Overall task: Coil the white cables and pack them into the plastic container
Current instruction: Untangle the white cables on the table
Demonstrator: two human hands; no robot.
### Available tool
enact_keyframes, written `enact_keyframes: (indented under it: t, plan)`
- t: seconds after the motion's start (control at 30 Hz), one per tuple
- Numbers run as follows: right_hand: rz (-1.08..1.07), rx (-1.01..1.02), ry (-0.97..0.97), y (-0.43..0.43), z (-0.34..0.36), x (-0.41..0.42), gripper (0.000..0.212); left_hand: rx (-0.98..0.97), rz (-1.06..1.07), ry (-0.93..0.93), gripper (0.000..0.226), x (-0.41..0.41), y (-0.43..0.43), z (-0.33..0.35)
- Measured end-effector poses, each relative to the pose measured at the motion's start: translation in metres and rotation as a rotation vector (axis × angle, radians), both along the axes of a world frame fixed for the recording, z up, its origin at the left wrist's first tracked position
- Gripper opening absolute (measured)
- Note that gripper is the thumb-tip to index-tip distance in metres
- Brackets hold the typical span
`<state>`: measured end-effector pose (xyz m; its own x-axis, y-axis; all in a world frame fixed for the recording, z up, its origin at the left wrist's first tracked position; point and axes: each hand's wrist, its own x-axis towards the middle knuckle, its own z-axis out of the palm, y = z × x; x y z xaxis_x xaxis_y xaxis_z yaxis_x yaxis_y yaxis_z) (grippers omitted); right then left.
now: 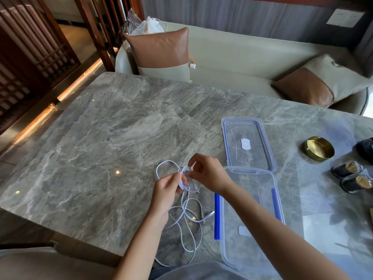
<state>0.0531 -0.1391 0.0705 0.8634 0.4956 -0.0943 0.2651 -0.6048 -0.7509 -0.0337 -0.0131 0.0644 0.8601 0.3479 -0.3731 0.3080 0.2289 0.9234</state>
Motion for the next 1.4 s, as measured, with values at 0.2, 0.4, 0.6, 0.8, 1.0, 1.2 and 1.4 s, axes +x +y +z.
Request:
enact_keyframes:
  t: [0.2, 0.4, 0.6, 0.8, 1.0, 1.2, 1.4]
  plan:
    - [0.12, 0.031, 0.307, -0.012, -0.002, 0.006, 0.028, -0.29, 0.037, 0.012, 0.035, -0.001, 0.007, -0.001]
    - [0.118, -0.037, 0.424, -0.015, -0.005, 0.004, 0.018, -0.197, 0.112, -0.004, 0.032, 0.0, 0.003, 0.001]
    - [0.038, 0.175, 0.59, -0.009, -0.009, -0.004, 0.017, -0.127, 0.142, -0.048, 0.03, 0.002, 0.001, 0.003]
    - [0.065, 0.474, 0.77, -0.017, -0.01, -0.006, 0.026, -0.25, 0.206, 0.016, 0.029, 0.004, 0.011, -0.006]
    - [-0.017, 0.65, 0.891, -0.024, -0.012, -0.006, 0.016, -0.581, 0.205, 0.107, 0.022, 0.005, 0.014, -0.01]
    - [-0.025, 0.718, 0.993, -0.021, -0.012, -0.007, 0.006, -0.581, 0.052, 0.086, 0.022, 0.002, 0.014, -0.009]
    - [0.001, 0.619, 1.075, -0.02, -0.01, -0.007, 0.018, -0.573, -0.054, 0.076, 0.023, -0.001, 0.017, -0.01]
